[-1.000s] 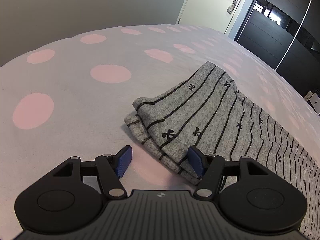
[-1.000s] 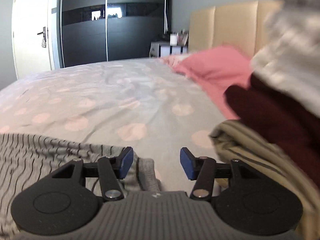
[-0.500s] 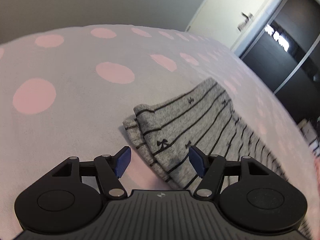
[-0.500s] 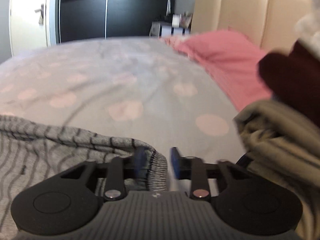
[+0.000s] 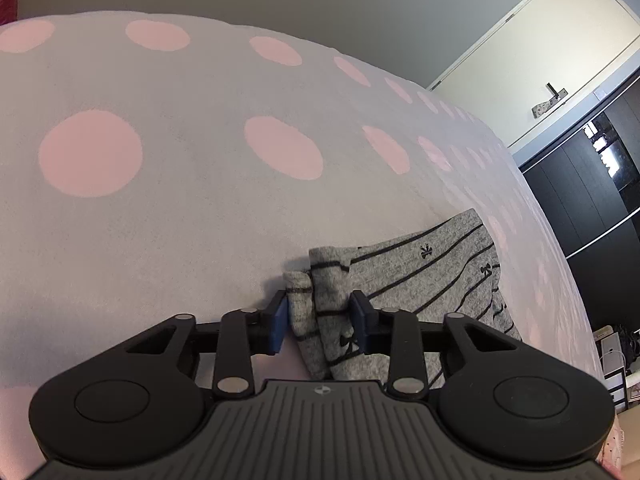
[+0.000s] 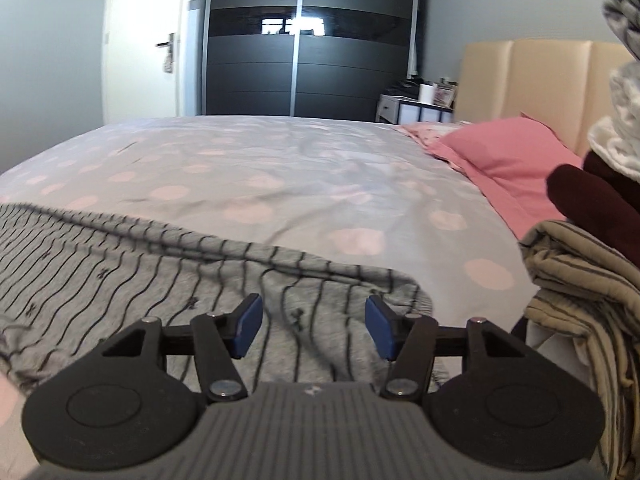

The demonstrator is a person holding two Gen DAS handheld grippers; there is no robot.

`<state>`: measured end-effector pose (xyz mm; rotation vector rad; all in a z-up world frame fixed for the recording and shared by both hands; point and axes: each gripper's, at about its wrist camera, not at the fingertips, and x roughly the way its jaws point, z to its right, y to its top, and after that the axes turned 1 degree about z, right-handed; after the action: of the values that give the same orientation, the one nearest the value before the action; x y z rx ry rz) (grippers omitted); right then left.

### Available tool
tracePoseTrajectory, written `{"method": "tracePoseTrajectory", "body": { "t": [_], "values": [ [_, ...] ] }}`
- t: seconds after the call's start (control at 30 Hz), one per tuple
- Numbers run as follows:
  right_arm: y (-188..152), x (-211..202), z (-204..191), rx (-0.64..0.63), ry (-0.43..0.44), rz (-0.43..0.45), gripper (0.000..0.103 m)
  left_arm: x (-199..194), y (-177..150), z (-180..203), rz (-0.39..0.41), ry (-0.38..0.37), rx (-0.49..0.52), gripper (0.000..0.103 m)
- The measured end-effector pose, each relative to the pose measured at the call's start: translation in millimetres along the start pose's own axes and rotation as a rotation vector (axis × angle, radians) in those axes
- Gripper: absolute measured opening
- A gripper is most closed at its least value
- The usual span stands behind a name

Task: Fold clothes
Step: 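Grasp the folded leg end of the garment with the left tool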

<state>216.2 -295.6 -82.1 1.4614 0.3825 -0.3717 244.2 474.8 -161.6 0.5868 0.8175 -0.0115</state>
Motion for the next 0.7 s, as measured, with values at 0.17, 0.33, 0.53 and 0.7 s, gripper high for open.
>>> {"method": "tracePoseTrajectory", "body": {
  "t": [0.17,0.33,0.53,0.7],
  "values": [
    [-7.3,-0.8,1.2,0.011,-0.008,-0.033,0.061,-5.2,-3.8,9.0,0.03,0.007,0.085,0.007],
    [-15.4,3.4,5.8,0.011,-0.03,-0.087,0.061,-24.2,-11.1,30.9,0.088,-0.024,0.21,0.006],
    [-19.1,5.3,8.0,0.023,-0.047,-0.119,0.061,-60.7,-33.5,93.4,0.148,-0.111,0.473,0.006],
    [-18.4,4.2,3.2,0.028,-0.049,-0.111,0.061,-83.5,-82.8,162.2,0.09,-0.235,0.713,0.005]
  ]
}}
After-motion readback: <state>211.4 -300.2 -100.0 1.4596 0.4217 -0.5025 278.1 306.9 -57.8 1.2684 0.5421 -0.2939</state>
